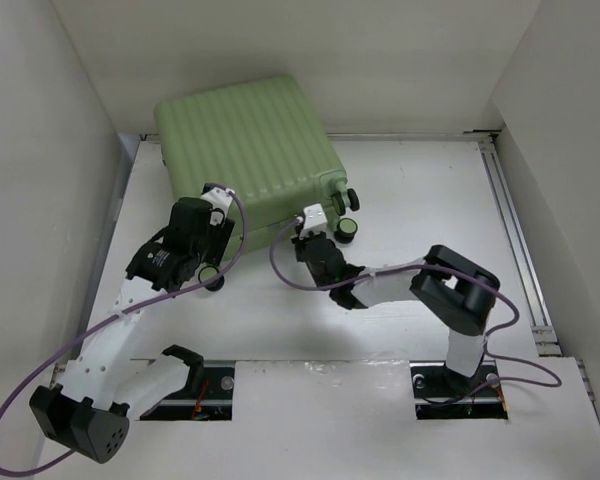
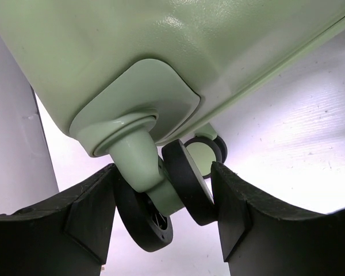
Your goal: Pack the luggage
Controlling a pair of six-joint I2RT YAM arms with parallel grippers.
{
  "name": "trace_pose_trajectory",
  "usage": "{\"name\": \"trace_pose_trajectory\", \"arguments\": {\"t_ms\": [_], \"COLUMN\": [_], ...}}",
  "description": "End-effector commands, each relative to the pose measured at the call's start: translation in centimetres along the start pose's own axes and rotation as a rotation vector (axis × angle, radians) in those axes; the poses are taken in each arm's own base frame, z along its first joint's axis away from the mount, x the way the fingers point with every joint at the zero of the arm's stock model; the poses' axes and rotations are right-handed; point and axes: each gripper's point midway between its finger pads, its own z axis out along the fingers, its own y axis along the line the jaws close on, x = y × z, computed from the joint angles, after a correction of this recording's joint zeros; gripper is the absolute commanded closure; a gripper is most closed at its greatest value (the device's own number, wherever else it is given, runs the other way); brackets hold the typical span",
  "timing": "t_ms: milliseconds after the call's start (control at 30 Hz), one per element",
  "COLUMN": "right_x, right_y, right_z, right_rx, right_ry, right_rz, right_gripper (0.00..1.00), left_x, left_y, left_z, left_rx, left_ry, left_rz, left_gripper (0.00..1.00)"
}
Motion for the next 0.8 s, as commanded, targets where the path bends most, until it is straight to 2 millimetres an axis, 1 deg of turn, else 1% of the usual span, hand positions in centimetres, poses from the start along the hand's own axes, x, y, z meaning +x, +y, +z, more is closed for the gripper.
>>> {"name": "trace_pose_trajectory", "arguments": {"t_ms": [0,33,67,100,133,167,200,233,300,333,367,400,433,467,500,533,567,600,633,667,700,733,767], "right_x": [4.9,4.5,4.6,5.4,5.1,5.2,5.3,6.1,5.4,6.0,5.5,4.2,3.8,3.8,1.7,1.0,0.3,0.3,-0.2,-0.7,-1.7,-1.0,-1.3], "right_y": [-9.9,-11.0,-12.1,-14.3,-15.1,-16.2,-17.0,-18.6,-19.8,-21.2,-21.7,-22.1,-21.9,-23.4,-23.7,-23.2,-24.4,-24.7,-25.0,-24.7,-25.6,-25.8,-25.8], "right_z": [-2.1,-2.5,-2.7,-3.1,-3.3,-3.5,-3.5,-3.8,-3.7,-3.9,-3.8,-3.4,-2.9,-3.0,-2.4,-1.7,-1.3,-0.7,-0.2,0.4,0.9,1.4,1.8], "right_rx": [0.280,0.300,0.321,0.365,0.376,0.399,0.413,0.444,0.456,0.477,0.472,0.455,0.403,0.401,0.360,0.284,0.275,0.250,0.231,0.182,0.185,0.172,0.152], "right_ry": [0.159,0.154,0.158,0.179,0.170,0.171,0.173,0.190,0.170,0.176,0.154,0.094,0.072,0.050,-0.041,-0.069,-0.096,-0.100,-0.113,-0.124,-0.150,-0.116,-0.109], "right_rz": [-0.037,-0.007,-0.004,0.007,0.044,0.058,0.072,0.083,0.127,0.136,0.159,0.194,0.213,0.218,0.209,0.203,0.195,0.185,0.178,0.169,0.159,0.156,0.155], "right_gripper": [1.00,1.00,1.00,1.00,1.00,1.00,1.00,1.00,1.00,1.00,1.00,1.00,1.00,1.00,1.00,1.00,1.00,1.00,1.00,1.00,1.00,1.00,1.00], "left_x": [2.8,2.8,3.0,3.0,3.0,3.3,3.2,3.5,3.5,3.9,3.9,3.9,4.5,4.6,5.2,5.1,5.7,5.9,5.9,6.6,6.5,6.4,6.4], "left_y": [-1.0,-1.0,-0.5,-0.5,-0.2,-0.3,-0.1,-0.1,0.3,0.4,0.4,0.8,1.1,1.8,2.1,2.8,3.8,4.4,5.0,5.6,6.1,6.4,6.4], "left_z": [1.0,1.0,1.0,1.0,1.0,1.2,1.0,0.9,0.9,1.0,1.0,0.9,1.0,1.0,1.2,1.1,1.1,1.4,1.4,1.5,1.5,1.6,1.6], "left_rx": [0.090,0.090,0.073,0.072,0.061,0.063,0.052,0.054,0.033,0.030,0.030,0.019,0.002,-0.017,-0.023,-0.046,-0.074,-0.086,-0.099,-0.114,-0.127,-0.136,-0.136], "left_ry": [0.089,0.090,0.096,0.096,0.099,0.107,0.101,0.109,0.114,0.126,0.126,0.123,0.140,0.148,0.166,0.159,0.172,0.175,0.175,0.199,0.194,0.191,0.191], "left_rz": [0.167,0.167,0.158,0.158,0.167,0.170,0.168,0.170,0.172,0.168,0.168,0.156,0.150,0.169,0.179,0.182,0.170,0.196,0.196,0.189,0.185,0.186,0.186], "left_gripper": [1.00,1.00,1.00,1.00,1.00,1.00,1.00,1.00,1.00,1.00,1.00,1.00,1.00,1.00,1.00,1.00,1.00,1.00,1.00,1.00,1.00,1.00,1.00]}}
